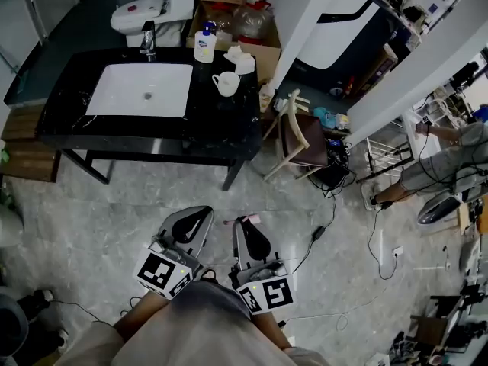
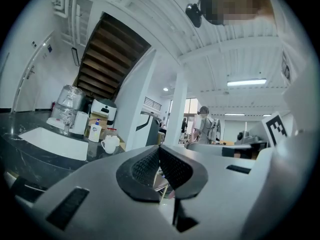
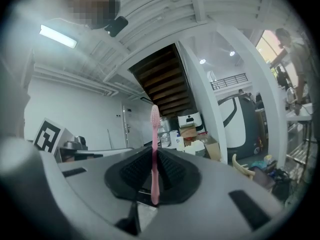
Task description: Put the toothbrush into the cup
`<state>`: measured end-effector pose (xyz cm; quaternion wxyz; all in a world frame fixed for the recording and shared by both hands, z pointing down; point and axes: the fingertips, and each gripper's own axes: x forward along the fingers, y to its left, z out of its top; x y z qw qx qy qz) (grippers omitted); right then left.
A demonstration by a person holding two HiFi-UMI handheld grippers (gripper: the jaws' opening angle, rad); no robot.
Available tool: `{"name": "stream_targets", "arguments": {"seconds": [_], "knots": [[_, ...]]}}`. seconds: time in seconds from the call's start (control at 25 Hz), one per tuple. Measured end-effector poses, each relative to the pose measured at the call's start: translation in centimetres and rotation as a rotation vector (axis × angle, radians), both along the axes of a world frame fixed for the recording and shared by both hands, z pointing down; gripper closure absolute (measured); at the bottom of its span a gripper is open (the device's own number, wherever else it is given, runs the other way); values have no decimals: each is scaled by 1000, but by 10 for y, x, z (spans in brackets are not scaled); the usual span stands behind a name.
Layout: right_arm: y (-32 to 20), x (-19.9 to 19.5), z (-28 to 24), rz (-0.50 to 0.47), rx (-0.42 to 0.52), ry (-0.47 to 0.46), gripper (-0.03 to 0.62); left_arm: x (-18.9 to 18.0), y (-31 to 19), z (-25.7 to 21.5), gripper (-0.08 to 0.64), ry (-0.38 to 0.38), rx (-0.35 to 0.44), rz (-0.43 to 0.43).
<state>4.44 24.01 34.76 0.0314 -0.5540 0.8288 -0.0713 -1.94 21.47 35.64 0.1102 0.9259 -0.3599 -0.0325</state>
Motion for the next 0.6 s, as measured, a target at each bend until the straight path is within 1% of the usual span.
{"name": "stream_targets", "arguments": {"seconds": [0.32,0.6], "knots": [[-55,-26,0,5,-8,5,554,-22,-54,1,549,10,-7,27],[-91,-47,-9,18,2,7,554,-38,-88,-7,549,21,16,70]]}}
